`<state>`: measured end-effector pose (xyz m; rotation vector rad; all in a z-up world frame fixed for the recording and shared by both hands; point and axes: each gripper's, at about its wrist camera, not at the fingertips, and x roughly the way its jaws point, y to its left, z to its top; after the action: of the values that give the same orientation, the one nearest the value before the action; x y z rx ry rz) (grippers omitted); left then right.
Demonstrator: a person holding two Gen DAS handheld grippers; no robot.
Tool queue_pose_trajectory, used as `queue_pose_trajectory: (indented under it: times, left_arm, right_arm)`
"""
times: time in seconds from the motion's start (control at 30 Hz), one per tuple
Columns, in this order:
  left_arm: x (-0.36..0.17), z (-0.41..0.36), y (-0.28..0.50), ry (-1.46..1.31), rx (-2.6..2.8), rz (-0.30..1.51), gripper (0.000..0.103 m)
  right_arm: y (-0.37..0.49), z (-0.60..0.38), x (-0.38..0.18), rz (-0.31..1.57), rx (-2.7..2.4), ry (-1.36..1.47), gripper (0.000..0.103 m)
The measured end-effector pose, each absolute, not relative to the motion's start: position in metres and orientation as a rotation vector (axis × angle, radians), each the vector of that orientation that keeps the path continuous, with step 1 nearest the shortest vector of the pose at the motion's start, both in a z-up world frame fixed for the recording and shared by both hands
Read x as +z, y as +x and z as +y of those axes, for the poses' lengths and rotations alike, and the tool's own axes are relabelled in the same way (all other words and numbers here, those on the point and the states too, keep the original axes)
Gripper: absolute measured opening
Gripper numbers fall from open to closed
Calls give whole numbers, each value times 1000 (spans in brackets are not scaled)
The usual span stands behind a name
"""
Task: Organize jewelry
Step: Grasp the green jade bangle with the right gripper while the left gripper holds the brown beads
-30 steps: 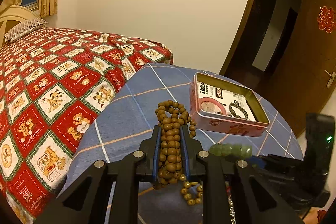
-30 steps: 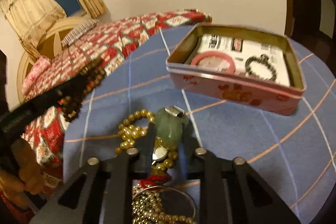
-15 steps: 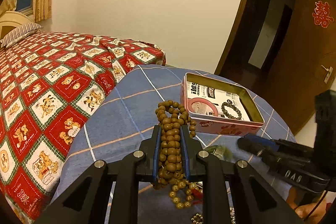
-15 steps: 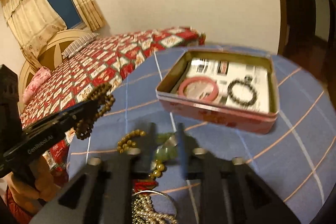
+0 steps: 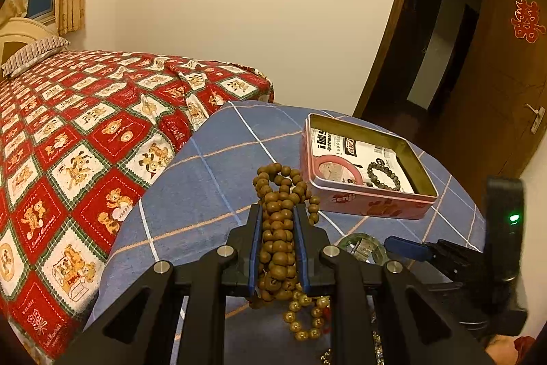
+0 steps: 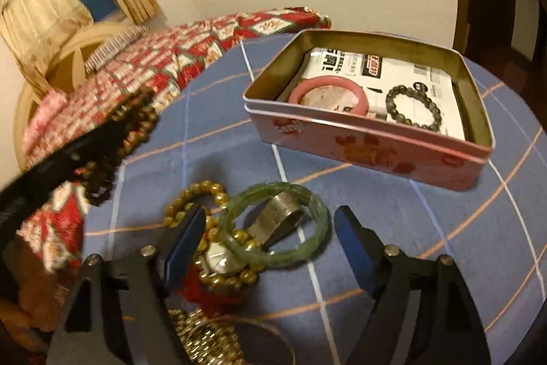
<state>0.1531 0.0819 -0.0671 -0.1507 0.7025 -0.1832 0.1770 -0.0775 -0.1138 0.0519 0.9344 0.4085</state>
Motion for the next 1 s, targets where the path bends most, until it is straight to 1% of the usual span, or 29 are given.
queue_pose_trajectory:
  times: [0.07, 0.1, 0.13, 0.17, 0.2, 0.23, 0.3, 0.47, 0.63, 0.67, 0.7, 0.77, 0.83, 1.0]
  left_arm:
    - [-66, 85, 152, -146, -178, 700, 18]
    - [-66, 87, 151, -142, -171, 697, 18]
    - [-66, 88, 152, -142, -167, 697, 18]
    - [-66, 89, 152, -143, -164, 696, 18]
    - [-66, 91, 152, -146, -162, 694, 18]
    - [-66, 91, 152, -149, -160, 694, 18]
    - [-67, 90, 154, -158, -163, 695, 18]
    - [-67, 84, 154, -158, -174, 698, 18]
    - [-67, 85, 154, -154, -169, 699, 18]
    - [-66, 85, 154, -154, -168, 699, 18]
    - [-65, 86, 154, -156, -167, 697, 18]
    - [-64, 87, 153, -158, -166, 692, 18]
    - [-64, 88, 153, -161, -166, 689, 18]
    - [-65, 83, 154, -148, -175, 689, 18]
  right_arm:
    - [176, -85, -113, 923, 407, 94, 71]
    - [176, -94, -111, 912, 409, 140, 64]
    - [174, -104, -108, 898, 399, 174, 60]
    - [173, -108, -106, 891, 390, 173, 51]
    - [171, -113, -103, 883, 364, 150, 44]
    - [171, -115, -102, 883, 341, 117, 41]
    - [172, -114, -104, 911, 330, 76, 31]
    - [176, -96, -118, 984, 306, -40, 22]
    - [188, -87, -121, 995, 293, -76, 21]
    - [189, -85, -121, 989, 292, -92, 14]
    - [189, -83, -122, 980, 290, -119, 12]
    - [188, -82, -121, 968, 305, -127, 11]
    - [184, -91, -117, 944, 305, -69, 10]
    - [172, -110, -81, 809, 295, 23, 10]
